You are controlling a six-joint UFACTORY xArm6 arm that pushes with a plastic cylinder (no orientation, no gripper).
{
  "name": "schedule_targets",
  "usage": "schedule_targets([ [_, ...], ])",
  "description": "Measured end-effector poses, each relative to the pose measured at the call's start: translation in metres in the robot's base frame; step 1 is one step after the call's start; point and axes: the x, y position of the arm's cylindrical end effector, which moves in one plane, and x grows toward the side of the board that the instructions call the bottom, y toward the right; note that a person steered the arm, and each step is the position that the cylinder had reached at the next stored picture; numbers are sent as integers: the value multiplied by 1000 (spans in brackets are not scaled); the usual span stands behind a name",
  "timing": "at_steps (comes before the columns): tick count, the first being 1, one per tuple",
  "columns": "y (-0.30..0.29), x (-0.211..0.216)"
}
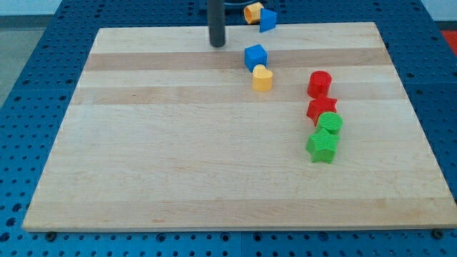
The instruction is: Separate the yellow heart and the blue cube
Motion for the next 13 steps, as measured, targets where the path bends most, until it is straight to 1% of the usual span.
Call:
schedule_targets([
  [1,4,43],
  [3,64,5],
  [4,33,33],
  [5,5,72],
  [6,68,83],
  [7,118,68],
  [8,147,53],
  [9,147,65],
  [10,113,105],
  [11,76,121],
  [12,65,118],
  [13,74,88],
])
